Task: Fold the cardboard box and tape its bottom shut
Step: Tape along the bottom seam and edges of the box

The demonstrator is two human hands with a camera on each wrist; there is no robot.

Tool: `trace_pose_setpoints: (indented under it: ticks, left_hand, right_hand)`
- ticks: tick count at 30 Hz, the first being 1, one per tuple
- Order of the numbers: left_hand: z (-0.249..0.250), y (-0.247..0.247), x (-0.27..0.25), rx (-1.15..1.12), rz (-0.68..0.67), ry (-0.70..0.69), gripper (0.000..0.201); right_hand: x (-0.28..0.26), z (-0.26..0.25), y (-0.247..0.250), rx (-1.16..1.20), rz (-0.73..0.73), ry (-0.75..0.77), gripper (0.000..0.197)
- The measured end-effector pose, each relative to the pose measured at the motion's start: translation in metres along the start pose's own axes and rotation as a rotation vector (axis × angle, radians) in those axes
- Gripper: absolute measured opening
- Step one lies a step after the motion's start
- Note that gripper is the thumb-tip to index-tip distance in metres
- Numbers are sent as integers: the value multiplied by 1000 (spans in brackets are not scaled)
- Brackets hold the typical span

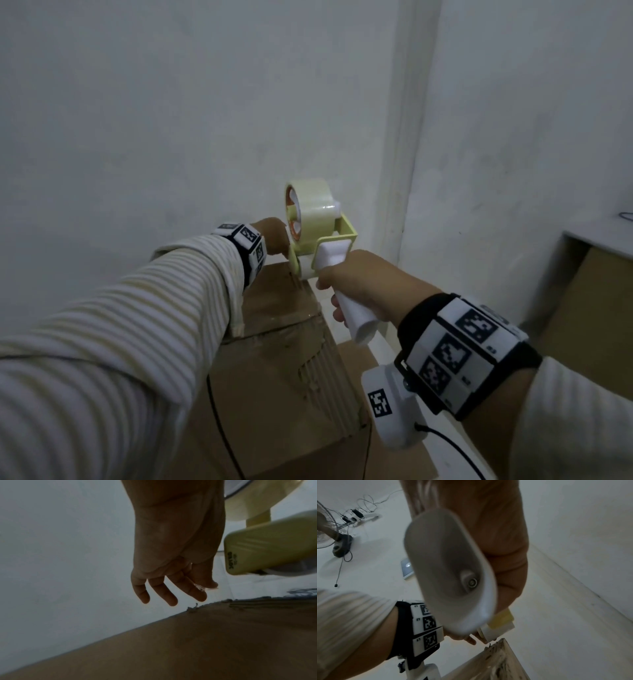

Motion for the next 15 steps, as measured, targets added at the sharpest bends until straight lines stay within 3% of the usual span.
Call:
trace_pose_setpoints:
  ticks: [3,6,10,15]
  left_hand:
    - [3,-5,6,92,-25,-3,36]
    - [2,-4,13,187,-45,19,24]
    - [6,-4,19,369,-56,9,27]
    - [0,-11,30,338,-52,29,42]
  right_hand:
    - [6,1,-2,20,-26,-21,9]
    - [15,1,-3,8,-15,-30,15]
    - [23,4,-6,26,-20,-14,17]
    - [29,6,-8,41,-28,-12,17]
Point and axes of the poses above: each hand's wrist, its own x-axis towards the middle knuckle, its own y-axis out of the back of the hand, z = x × y, the point moved 2 cm from there along x, towards the middle knuckle, and after that the axes turned 8 degrees about -z, right-handed, at the moved point
